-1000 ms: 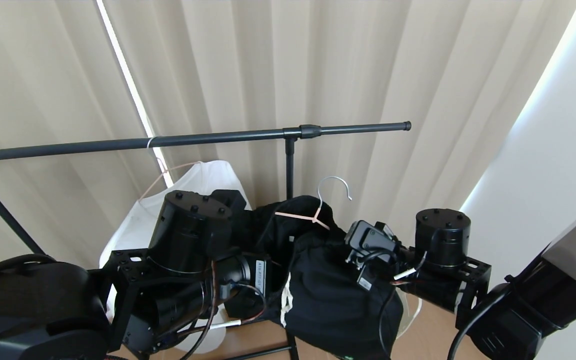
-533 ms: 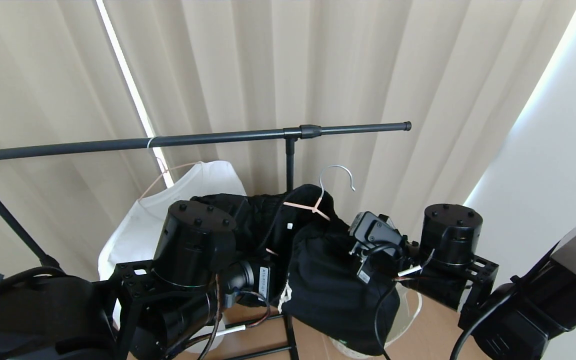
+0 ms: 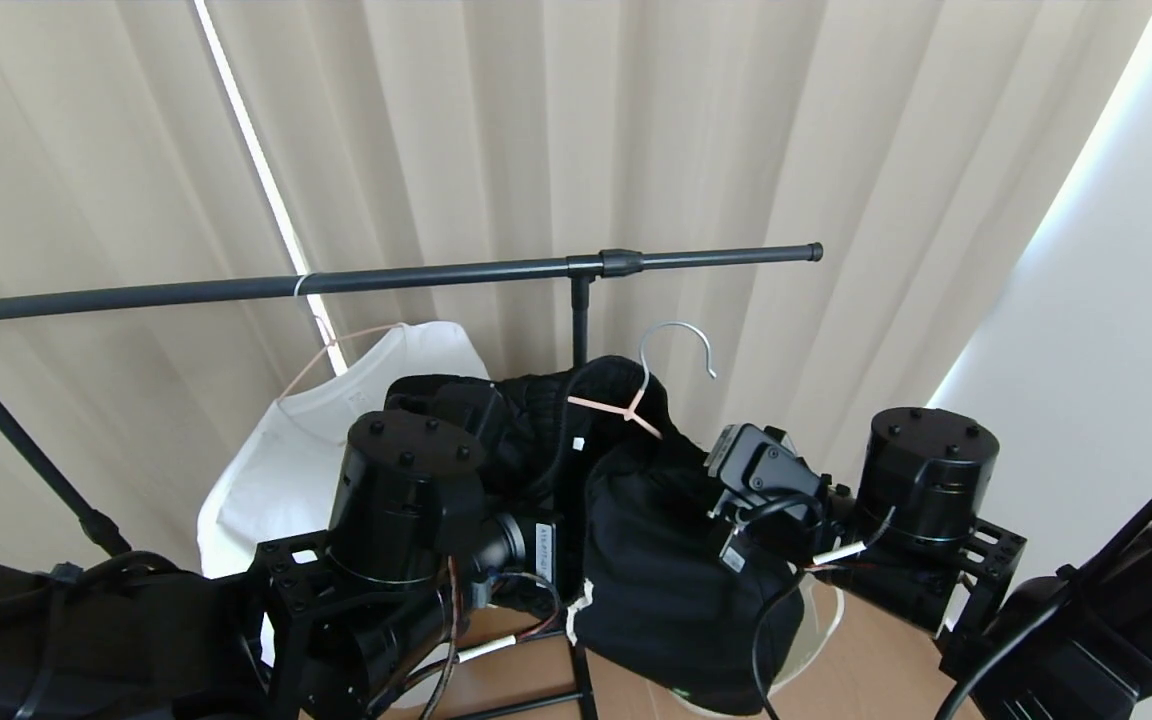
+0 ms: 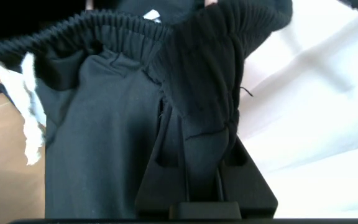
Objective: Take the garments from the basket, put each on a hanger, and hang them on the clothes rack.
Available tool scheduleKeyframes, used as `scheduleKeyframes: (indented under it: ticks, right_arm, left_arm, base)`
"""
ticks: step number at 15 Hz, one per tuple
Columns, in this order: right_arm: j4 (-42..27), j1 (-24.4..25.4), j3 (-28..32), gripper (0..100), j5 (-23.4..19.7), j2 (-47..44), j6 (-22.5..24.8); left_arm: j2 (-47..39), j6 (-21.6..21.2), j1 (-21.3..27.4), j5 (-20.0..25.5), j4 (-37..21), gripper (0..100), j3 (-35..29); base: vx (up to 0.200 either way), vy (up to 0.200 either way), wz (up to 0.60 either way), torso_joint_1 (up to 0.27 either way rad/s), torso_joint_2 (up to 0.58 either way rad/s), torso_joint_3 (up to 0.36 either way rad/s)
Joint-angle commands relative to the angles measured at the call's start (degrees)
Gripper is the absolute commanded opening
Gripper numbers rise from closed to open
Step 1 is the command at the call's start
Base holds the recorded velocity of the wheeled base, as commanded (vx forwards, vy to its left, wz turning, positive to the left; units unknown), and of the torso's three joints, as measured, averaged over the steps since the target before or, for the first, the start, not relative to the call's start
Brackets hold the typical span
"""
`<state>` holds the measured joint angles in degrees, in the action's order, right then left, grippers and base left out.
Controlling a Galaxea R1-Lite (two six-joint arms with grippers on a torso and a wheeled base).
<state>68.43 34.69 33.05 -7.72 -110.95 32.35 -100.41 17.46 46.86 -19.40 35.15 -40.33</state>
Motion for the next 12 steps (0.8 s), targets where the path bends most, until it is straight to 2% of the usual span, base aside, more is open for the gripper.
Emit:
scheduleKeyframes:
  ticks: [1, 3, 4, 9, 11, 12]
  right_arm:
    - [0.04, 0.73, -0.62, 0, -0.02, 1.61, 0.08]
    - [0.04, 1.43, -0.88, 0, -0.02, 2.67, 0.08]
    - [0.04, 1.43, -1.14, 0, -0.02, 2.93, 0.17]
    - [0.04, 1.25, -1.06, 0, -0.37, 2.84, 0.08]
    - [-0.05, 0.29, -0.7, 0, -1.51, 2.31, -0.01]
    - [-0.05, 0.11, -0.7, 0, -1.78, 2.23, -0.01]
  left_arm:
    - [-0.57, 0.03, -0.01, -0.03, 0.71, 0, 0.51]
    - [-0.84, 0.03, -0.01, 0.06, 1.59, 0, 0.86]
    - [-0.75, 0.03, -0.01, 0.06, 1.59, 100, 0.95]
    - [0.66, -0.93, 0.6, 0.06, 1.68, 100, 2.18]
    - [3.47, -4.27, 0.78, 0.15, 2.91, 100, 4.73]
    - [3.65, -4.54, 0.78, 0.24, 3.26, 100, 4.91]
  base:
    - [0.0, 0.0, 0.0, 0.0, 0.0, 0.0]
    - [0.0, 0.0, 0.0, 0.0, 0.0, 0.0]
    - [0.0, 0.0, 0.0, 0.0, 0.0, 0.0]
    - [0.0, 0.0, 0.0, 0.0, 0.0, 0.0]
    - [0.0, 0.0, 0.0, 0.0, 0.0, 0.0]
    - [0.0, 0.0, 0.0, 0.0, 0.0, 0.0]
